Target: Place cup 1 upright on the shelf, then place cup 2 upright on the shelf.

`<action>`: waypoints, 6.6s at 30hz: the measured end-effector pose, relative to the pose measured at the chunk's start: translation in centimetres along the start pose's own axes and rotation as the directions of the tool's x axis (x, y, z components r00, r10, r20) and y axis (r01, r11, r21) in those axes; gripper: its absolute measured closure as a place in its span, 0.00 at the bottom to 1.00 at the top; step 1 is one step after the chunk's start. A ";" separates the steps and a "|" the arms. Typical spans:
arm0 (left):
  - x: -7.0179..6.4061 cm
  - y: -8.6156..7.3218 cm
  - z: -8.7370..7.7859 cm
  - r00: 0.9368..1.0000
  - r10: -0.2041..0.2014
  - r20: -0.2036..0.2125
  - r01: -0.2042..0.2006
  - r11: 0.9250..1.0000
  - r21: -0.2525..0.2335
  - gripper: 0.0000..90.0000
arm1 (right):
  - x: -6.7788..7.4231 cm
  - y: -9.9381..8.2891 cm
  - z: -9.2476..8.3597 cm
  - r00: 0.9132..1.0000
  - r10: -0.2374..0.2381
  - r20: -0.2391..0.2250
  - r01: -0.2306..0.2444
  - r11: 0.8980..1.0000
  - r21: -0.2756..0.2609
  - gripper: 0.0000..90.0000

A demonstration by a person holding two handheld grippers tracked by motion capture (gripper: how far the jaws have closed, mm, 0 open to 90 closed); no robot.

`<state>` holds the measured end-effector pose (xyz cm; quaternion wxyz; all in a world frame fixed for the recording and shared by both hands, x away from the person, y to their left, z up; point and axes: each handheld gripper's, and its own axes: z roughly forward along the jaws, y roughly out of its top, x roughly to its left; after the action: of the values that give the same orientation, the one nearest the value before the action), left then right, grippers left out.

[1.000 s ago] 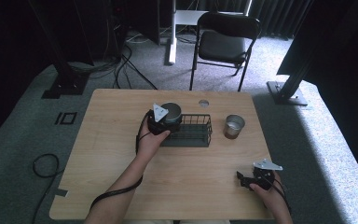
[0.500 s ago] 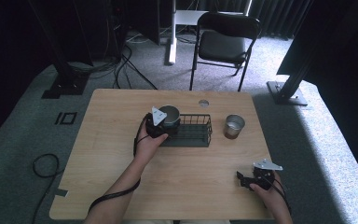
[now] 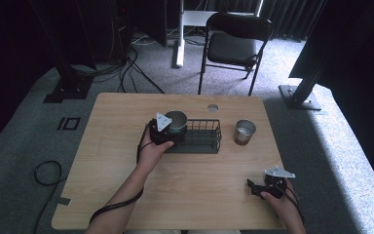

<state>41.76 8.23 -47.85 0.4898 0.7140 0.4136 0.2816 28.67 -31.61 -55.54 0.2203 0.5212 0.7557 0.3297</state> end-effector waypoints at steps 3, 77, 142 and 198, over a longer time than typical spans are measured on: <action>0.0 0.0 -0.3 1.000 0.005 0.004 -0.005 1.000 0.003 0.11 | 0.0 0.0 0.0 1.000 0.000 0.000 0.000 1.000 0.000 0.16; 4.6 -5.1 -9.4 1.000 0.002 0.008 -0.003 0.998 0.059 0.10 | 0.0 0.0 0.0 1.000 0.000 0.000 0.000 1.000 0.001 0.16; 12.4 -14.8 -18.1 0.932 -0.111 -0.346 0.239 0.904 0.354 0.10 | 0.0 0.0 0.0 1.000 -0.002 0.000 0.002 1.000 0.000 0.16; 12.4 -14.9 -17.8 0.943 -0.110 -0.315 0.234 0.892 0.387 0.03 | 0.2 1.5 -0.6 0.998 0.049 0.043 -0.046 0.996 -0.076 0.14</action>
<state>28.90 29.96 -55.31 0.2834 0.7144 0.5927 0.2409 29.16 -31.23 -53.98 0.2487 0.5376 0.7252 0.3512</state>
